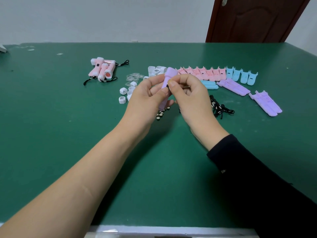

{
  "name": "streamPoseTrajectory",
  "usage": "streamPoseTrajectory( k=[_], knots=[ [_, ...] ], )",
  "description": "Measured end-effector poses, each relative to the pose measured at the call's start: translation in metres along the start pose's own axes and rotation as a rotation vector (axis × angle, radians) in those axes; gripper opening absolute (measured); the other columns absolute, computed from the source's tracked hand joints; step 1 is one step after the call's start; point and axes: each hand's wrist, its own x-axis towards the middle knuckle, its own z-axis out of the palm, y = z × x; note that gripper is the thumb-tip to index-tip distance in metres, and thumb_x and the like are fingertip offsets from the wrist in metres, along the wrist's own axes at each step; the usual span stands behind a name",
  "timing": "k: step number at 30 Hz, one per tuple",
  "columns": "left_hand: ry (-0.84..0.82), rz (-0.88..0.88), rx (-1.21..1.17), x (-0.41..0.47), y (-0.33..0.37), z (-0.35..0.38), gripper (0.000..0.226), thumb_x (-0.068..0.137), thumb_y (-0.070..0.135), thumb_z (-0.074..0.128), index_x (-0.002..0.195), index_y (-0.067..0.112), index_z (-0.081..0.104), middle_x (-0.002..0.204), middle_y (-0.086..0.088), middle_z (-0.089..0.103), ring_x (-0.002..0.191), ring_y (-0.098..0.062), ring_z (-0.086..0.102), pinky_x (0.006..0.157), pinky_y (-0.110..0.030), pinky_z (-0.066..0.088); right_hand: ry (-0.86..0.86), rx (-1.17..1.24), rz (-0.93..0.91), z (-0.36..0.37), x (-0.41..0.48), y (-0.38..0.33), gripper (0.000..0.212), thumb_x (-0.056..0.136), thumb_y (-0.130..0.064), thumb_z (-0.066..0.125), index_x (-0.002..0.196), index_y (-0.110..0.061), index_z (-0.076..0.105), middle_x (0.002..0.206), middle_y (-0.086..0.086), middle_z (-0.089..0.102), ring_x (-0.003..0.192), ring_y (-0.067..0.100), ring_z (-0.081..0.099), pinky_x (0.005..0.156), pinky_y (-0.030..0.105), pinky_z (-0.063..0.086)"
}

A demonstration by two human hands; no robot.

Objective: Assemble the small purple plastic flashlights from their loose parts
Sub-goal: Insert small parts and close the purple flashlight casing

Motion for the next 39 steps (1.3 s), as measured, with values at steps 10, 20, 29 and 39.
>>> streamPoseTrajectory(
  k=[10,20,29,39],
  knots=[
    [0.025,-0.011,-0.012,0.0007,0.001,0.0019,0.033,0.1,-0.004,0.042,0.132,-0.003,0.049,0.123,-0.019,0.065,0.116,-0.031,0.063,0.1,-0.046,0.05,0.067,0.134,0.123,0.0012,0.0013,0.0044,0.018,0.089,-0.016,0.066,0.097,-0.023,0.051,0.088,-0.003,0.054,0.055,0.0,0.054,0.055,0.015,0.045],
    [0.016,-0.03,-0.104,-0.0015,0.0018,0.0035,0.034,0.101,-0.004,0.039,0.133,-0.007,0.049,0.123,-0.021,0.064,0.092,-0.016,0.067,0.074,-0.02,0.055,-0.152,0.203,0.203,0.0022,-0.0008,0.003,0.021,0.099,-0.023,0.051,0.082,-0.014,0.061,0.057,-0.01,0.061,0.052,0.002,0.054,0.061,0.017,0.046],
    [0.037,0.005,-0.016,-0.0019,-0.001,0.0036,0.025,0.1,-0.002,0.044,0.118,0.006,0.059,0.101,-0.004,0.072,0.089,-0.012,0.067,0.079,-0.023,0.055,-0.178,0.237,0.215,0.0031,-0.0001,0.0018,0.018,0.1,-0.013,0.047,0.095,-0.004,0.062,0.075,0.004,0.062,0.053,0.006,0.052,0.068,0.028,0.046],
    [0.048,-0.011,-0.011,0.0004,-0.0013,0.0019,0.026,0.101,0.005,0.045,0.122,-0.001,0.061,0.107,-0.013,0.071,0.085,-0.015,0.067,0.071,-0.021,0.054,-0.194,0.113,0.196,0.0025,0.0011,0.0021,0.019,0.1,-0.016,0.048,0.088,-0.009,0.061,0.075,0.004,0.063,0.056,0.01,0.056,0.082,0.044,0.052]
  ],
)
